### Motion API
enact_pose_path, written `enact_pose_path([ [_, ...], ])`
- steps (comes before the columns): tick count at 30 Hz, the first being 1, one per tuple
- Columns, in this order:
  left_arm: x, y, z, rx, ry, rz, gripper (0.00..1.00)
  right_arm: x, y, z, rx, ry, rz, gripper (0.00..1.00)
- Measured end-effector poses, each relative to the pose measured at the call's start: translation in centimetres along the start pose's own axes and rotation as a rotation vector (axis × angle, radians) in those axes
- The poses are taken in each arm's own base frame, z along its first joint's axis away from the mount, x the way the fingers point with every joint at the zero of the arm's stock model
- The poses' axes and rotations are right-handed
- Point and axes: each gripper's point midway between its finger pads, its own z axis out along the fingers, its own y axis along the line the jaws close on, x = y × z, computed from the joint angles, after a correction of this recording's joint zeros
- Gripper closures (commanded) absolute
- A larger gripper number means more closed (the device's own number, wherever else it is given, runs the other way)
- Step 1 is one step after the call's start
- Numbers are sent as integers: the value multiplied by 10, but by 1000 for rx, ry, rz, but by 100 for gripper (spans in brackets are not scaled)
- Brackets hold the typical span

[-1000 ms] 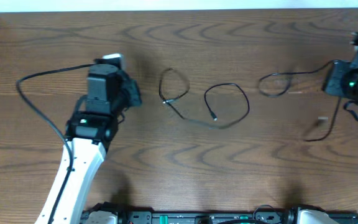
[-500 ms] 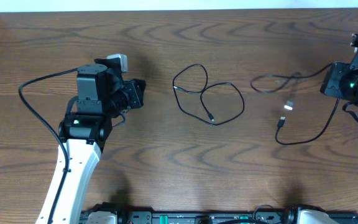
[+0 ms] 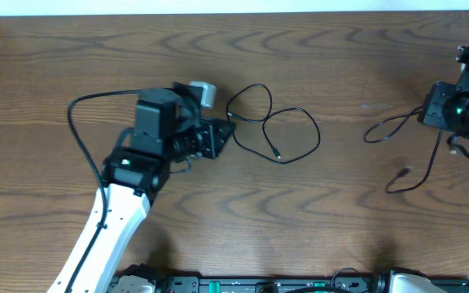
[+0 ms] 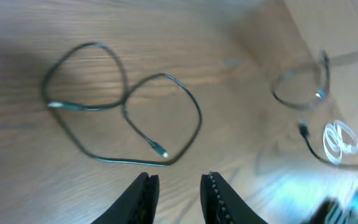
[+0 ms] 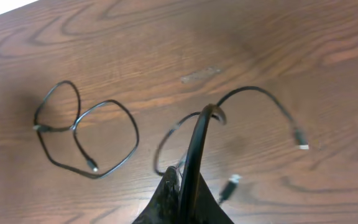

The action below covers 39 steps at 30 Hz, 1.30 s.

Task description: Untangle cables

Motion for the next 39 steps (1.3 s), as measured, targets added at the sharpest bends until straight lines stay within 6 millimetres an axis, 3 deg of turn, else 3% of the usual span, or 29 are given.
enact_pose_path([
  [5, 14, -33, 11, 71, 42, 152, 64, 3, 18, -1, -102, 12, -84, 99],
  [11, 13, -32, 12, 50, 35, 202, 64, 1, 49, -3, -231, -8, -197, 99],
  [15, 17, -30, 12, 45, 51, 176, 59, -18, 46, 4, -194, -63, -164, 99],
  [19, 27, -27, 12, 30, 91, 92, 59, -36, 36, 27, -134, -82, -116, 99],
  [23, 29, -26, 12, 26, 99, 63, 59, -53, 20, 67, -86, -69, -71, 99],
  [28, 36, -24, 11, 18, 129, 69, 60, -64, -17, 124, 15, -13, -16, 99],
  [29, 41, -24, 11, 17, 147, 86, 60, -70, -34, 138, 65, -7, 1, 99],
  [31, 47, -25, 12, 20, 170, 110, 60, -82, -57, 144, 150, -15, 22, 99],
  [33, 53, -29, 14, 30, 192, 136, 60, -107, -95, 137, 271, -64, 57, 99],
  [35, 57, -32, 17, 38, 206, 153, 60, -135, -138, 114, 373, -143, 106, 99],
  [36, 58, -33, 18, 42, 210, 160, 60, -141, -152, 105, 401, -164, 124, 99],
  [39, 60, -39, 20, 56, 212, 181, 60, -155, -218, 62, 529, -250, 217, 99],
])
